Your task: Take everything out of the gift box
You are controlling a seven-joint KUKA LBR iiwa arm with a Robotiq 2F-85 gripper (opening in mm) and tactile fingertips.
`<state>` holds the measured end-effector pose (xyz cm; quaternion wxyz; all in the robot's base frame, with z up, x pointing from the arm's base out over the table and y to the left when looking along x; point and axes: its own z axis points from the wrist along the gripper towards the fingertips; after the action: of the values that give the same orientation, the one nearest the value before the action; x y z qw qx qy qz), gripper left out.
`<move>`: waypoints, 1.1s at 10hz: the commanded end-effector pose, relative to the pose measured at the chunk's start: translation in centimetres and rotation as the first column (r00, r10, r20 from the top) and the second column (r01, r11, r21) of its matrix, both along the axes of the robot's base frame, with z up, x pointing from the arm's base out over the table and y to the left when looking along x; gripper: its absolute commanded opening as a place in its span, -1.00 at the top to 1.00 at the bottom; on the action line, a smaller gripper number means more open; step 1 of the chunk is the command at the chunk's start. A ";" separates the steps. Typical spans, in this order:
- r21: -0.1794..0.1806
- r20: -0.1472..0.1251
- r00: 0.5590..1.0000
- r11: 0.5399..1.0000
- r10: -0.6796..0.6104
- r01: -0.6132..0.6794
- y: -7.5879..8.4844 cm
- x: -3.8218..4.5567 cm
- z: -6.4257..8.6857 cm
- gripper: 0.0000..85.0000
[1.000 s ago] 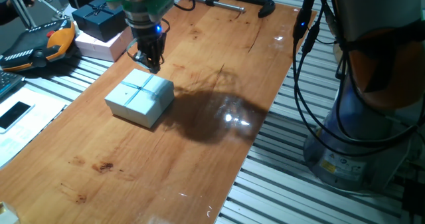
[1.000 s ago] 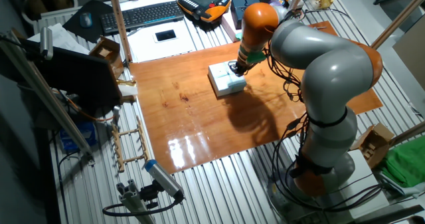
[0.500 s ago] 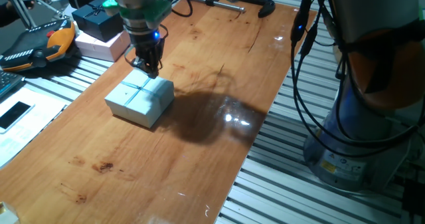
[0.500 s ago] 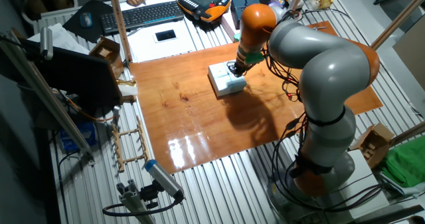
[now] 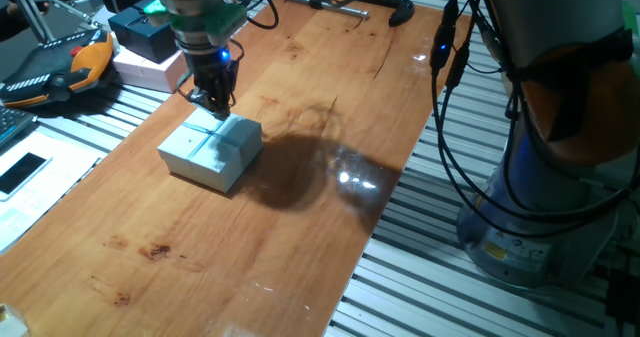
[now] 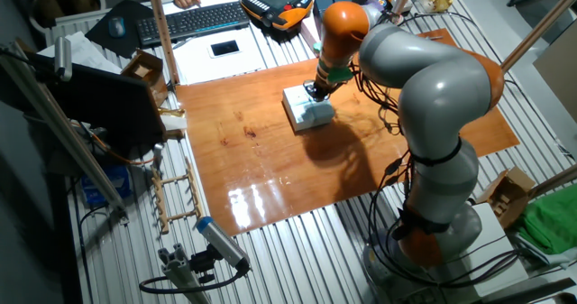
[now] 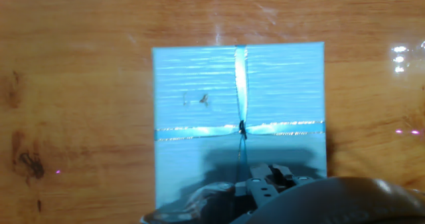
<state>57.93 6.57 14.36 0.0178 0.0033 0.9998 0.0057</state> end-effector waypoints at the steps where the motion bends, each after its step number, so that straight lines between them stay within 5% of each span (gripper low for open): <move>1: -0.002 0.000 1.000 1.000 0.001 -0.001 0.0 0.00 0.0 0.98; 7: 0.035 0.012 0.999 0.999 -0.040 0.039 1.0 -1.04 -0.8 0.98; 11: 0.022 0.016 1.000 1.000 0.020 -0.021 0.6 -1.16 -0.4 0.98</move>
<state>56.77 7.17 13.98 0.0259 -0.0109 0.9995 0.0126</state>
